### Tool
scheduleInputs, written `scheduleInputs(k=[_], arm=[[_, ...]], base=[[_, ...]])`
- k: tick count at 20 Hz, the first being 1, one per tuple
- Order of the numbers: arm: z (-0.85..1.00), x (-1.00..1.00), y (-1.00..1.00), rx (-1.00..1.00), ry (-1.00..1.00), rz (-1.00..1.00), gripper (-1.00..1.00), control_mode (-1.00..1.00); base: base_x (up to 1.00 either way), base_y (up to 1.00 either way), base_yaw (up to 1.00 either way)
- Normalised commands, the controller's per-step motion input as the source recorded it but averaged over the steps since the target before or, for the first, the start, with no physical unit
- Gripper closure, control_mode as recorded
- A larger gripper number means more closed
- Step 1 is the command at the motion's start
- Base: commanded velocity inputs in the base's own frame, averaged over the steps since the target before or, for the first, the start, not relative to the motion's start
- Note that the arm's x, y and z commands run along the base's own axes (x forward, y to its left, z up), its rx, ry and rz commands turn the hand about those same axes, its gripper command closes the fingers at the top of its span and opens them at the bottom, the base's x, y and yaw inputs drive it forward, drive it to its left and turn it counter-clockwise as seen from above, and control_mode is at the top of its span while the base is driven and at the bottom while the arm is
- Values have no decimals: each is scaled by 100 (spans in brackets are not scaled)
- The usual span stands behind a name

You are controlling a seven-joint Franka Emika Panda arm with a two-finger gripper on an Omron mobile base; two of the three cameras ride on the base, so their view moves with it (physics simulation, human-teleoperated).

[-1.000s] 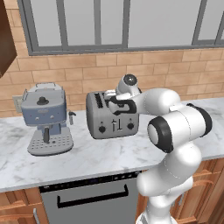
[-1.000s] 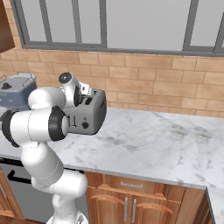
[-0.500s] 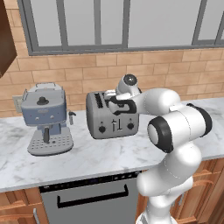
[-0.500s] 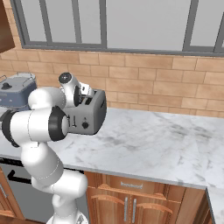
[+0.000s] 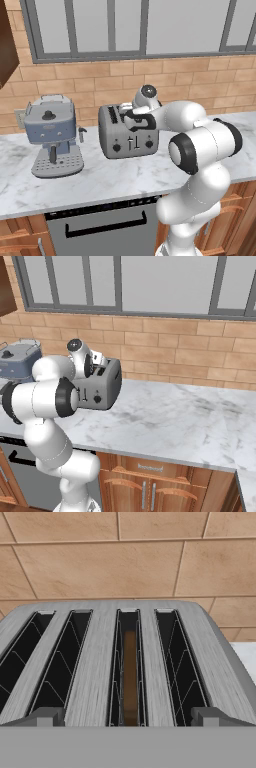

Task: Start the toaster. Once the lever pops up, take the bread to the plate on the dining counter.

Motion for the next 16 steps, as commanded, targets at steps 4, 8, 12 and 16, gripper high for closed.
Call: scheduleInputs(k=[4, 8, 12, 16], arm=[[0, 0, 0, 0, 0, 0, -100, -100], [0, 0, 0, 0, 0, 0, -100, -100], [0, 0, 0, 0, 0, 0, -100, -100], [0, 0, 0, 0, 0, 0, -100, -100]], base=[[0, 0, 0], [0, 0, 0], [0, 0, 0], [0, 0, 0]])
